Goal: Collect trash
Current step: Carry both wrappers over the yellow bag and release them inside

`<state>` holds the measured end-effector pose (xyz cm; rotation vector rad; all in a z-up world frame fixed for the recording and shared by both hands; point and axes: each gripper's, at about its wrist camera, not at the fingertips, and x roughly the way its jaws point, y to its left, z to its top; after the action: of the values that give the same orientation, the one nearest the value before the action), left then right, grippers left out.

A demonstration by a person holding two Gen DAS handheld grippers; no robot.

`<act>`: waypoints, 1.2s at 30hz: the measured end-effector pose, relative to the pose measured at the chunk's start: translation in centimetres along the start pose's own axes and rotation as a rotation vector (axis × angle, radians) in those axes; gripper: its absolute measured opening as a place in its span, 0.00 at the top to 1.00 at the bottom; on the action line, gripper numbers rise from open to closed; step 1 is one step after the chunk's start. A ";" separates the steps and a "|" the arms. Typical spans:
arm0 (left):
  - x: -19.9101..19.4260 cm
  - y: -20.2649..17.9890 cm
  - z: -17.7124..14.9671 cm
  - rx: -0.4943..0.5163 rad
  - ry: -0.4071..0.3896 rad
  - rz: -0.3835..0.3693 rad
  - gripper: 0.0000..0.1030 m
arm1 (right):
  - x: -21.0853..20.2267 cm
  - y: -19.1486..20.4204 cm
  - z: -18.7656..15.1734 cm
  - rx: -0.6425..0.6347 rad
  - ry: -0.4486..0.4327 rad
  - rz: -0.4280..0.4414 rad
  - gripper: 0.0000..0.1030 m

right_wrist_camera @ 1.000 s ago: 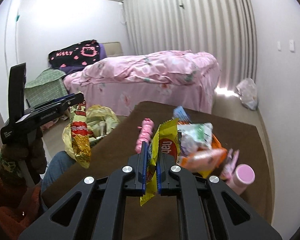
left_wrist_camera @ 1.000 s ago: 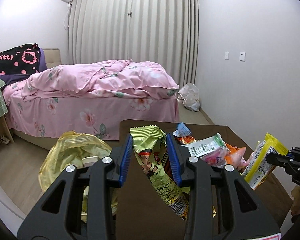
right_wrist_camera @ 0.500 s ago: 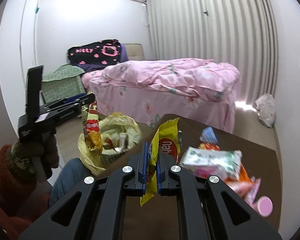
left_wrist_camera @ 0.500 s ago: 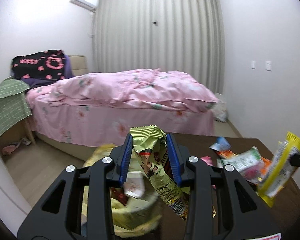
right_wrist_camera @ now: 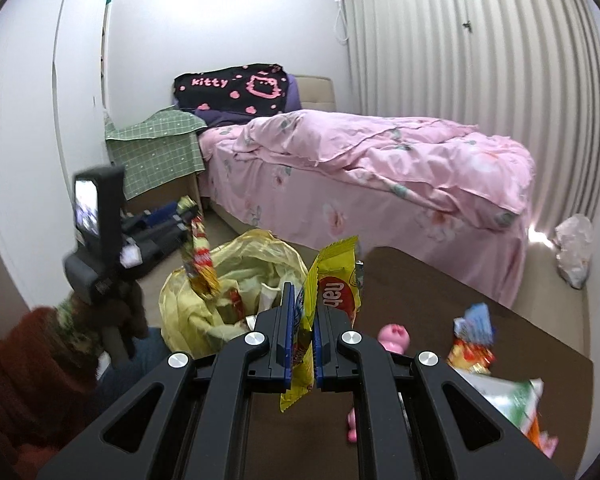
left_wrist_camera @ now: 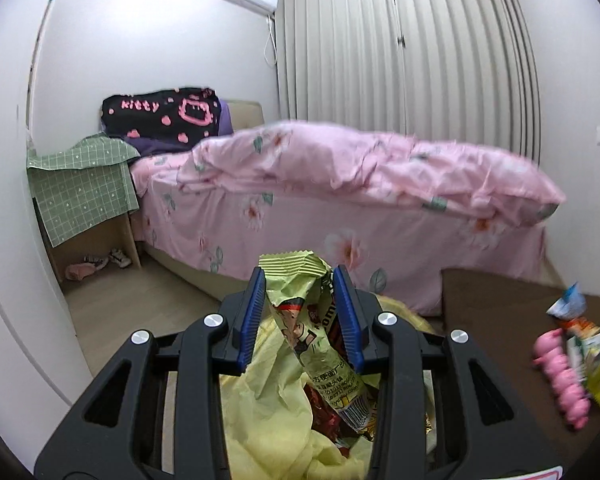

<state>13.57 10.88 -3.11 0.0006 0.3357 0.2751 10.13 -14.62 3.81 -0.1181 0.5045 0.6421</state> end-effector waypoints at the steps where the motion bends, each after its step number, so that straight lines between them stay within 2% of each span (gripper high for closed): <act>1: 1.2 -0.2 -0.6 0.002 0.032 -0.010 0.67 | 0.8 -0.2 0.3 0.000 0.003 0.015 0.92; 5: 5.0 -1.3 -3.5 0.040 0.206 -0.029 0.68 | 4.2 -0.6 1.5 0.009 0.015 0.078 0.92; 8: 6.0 -1.0 -5.3 0.089 0.276 0.043 0.69 | 6.5 -0.7 2.4 0.033 0.024 0.136 0.92; 10: 6.3 0.0 -6.1 0.073 0.309 0.077 0.70 | 8.6 -0.4 3.0 0.055 0.023 0.196 0.92; 12: 6.5 1.1 -6.4 0.019 0.329 0.079 0.70 | 11.1 -0.1 3.6 0.086 0.025 0.264 0.92; 14: 6.4 2.2 -6.2 -0.037 0.329 0.083 0.70 | 14.1 0.3 4.0 0.106 0.034 0.313 0.92; 16: 6.2 3.0 -5.9 -0.074 0.310 0.087 0.70 | 16.5 0.7 4.0 0.106 0.055 0.321 0.92; 19: 6.1 3.5 -5.3 -0.111 0.288 0.078 0.70 | 22.1 1.5 2.8 0.107 0.222 0.335 0.92; 20: 6.3 3.5 -5.1 -0.120 0.286 0.074 0.70 | 24.2 2.0 1.9 0.089 0.309 0.303 0.92; 23: 7.0 3.7 -4.8 -0.164 0.294 0.040 0.70 | 27.2 2.5 -0.1 0.064 0.449 0.265 0.92; 25: 7.4 3.8 -4.6 -0.195 0.300 0.006 0.70 | 27.5 2.2 -0.8 0.073 0.466 0.257 0.92; 29: 8.2 4.4 -4.5 -0.280 0.323 -0.064 0.68 | 26.4 1.5 -0.8 0.086 0.434 0.248 0.91; 31: 7.9 4.9 -4.4 -0.323 0.322 -0.100 0.64 | 25.5 1.6 -0.7 0.065 0.415 0.231 0.89; 32: 7.7 5.1 -4.2 -0.341 0.314 -0.116 0.61 | 25.0 1.6 -0.7 0.055 0.405 0.223 0.80; 33: 7.5 5.2 -4.1 -0.351 0.311 -0.126 0.53 | 24.2 1.8 -0.7 0.045 0.386 0.213 0.73; 34: 7.2 5.4 -3.9 -0.362 0.306 -0.138 0.46 | 23.5 1.7 -0.7 0.045 0.368 0.215 0.61; 36: 6.7 5.4 -3.3 -0.369 0.297 -0.154 0.40 | 22.5 1.5 -0.9 0.045 0.346 0.224 0.60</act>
<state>17.10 17.72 -8.18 -0.4316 0.5726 0.1803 24.30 -1.42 -7.79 -0.1322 0.8739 0.8341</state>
